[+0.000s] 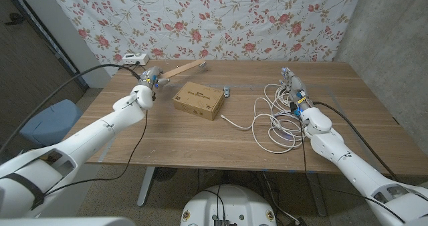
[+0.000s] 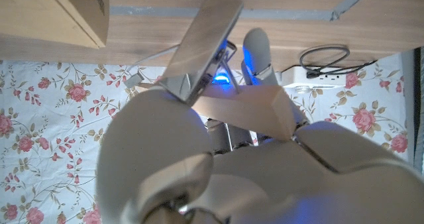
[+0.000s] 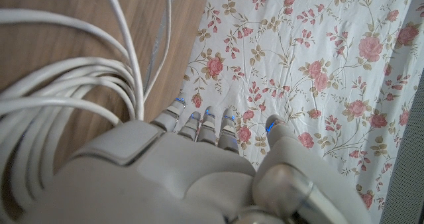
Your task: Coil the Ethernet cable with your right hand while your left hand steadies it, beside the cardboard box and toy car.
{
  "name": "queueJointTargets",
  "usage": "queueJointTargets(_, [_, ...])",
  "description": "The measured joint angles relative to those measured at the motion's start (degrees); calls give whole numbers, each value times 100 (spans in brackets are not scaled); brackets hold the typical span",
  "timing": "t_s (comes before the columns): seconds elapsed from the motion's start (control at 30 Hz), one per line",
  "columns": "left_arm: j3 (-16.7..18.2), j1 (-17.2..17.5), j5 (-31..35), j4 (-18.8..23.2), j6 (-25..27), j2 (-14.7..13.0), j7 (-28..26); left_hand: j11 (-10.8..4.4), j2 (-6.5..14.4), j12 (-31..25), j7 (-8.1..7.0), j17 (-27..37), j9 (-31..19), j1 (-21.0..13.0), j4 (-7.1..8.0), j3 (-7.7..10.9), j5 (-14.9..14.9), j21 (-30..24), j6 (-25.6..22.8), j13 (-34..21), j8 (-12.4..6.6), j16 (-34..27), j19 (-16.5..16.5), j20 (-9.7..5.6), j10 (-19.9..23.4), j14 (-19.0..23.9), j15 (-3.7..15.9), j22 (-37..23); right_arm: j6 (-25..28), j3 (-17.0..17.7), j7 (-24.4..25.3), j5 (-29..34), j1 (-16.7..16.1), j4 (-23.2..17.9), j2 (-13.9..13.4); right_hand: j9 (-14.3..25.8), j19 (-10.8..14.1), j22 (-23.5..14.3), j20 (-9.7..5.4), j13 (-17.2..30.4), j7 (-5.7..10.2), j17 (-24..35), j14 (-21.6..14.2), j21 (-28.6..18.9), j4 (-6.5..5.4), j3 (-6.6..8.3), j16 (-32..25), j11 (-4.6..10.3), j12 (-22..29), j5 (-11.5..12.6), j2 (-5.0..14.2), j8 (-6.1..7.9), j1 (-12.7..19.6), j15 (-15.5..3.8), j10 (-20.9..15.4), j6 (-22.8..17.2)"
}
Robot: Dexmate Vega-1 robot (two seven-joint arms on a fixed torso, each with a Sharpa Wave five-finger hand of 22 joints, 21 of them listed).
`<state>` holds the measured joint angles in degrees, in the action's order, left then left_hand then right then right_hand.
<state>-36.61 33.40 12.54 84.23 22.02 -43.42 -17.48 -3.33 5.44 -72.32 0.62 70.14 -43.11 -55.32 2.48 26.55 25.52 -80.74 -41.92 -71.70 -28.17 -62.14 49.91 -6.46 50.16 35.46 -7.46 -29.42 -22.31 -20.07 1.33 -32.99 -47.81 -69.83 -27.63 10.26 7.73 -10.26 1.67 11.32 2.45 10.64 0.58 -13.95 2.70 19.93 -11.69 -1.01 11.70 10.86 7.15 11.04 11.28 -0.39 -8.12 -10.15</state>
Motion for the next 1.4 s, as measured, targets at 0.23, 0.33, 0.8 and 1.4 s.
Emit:
queueJointTargets(0.23, [36,-6,267,448,19,-288,134,-265,283,-213,-145,3,-290,469,721,761,80,87,-43,63,-222,-27,0,0,101,0,0,74,193,-30,251,253,-176,-415,-215,25,115,0,16,0,-50,0,-234,0,119,72,-86,-22,0,0,-11,0,143,152,-83,-111])
queueJointTargets(0.33, [49,-3,267,609,19,-384,134,-263,271,-278,-173,3,-380,481,740,805,126,87,-14,63,-284,-27,0,0,92,0,0,98,290,-30,371,397,-176,-415,-215,30,138,0,39,0,-51,0,-253,0,169,85,-89,0,0,0,-30,23,180,171,-124,-152])
queueJointTargets(0.8, [-2,-66,537,1090,-182,-694,597,-261,195,-546,-195,2,-592,557,773,884,226,109,9,62,-444,-28,0,0,-33,0,0,122,712,-56,777,1145,-756,-1958,-983,29,385,0,104,0,-90,17,-753,-26,389,134,-208,-42,89,-50,-71,83,489,171,-452,-443])
queueJointTargets(1.4, [-326,-639,-10,1596,-514,-1230,2001,-185,158,-894,-58,-211,-192,668,617,1044,548,385,-146,90,-454,50,0,0,-761,0,0,465,2044,106,864,2091,-1381,-4175,-2060,29,847,-55,109,30,-82,203,-1409,-158,435,133,-510,11,133,-70,5,105,564,38,-812,-756])
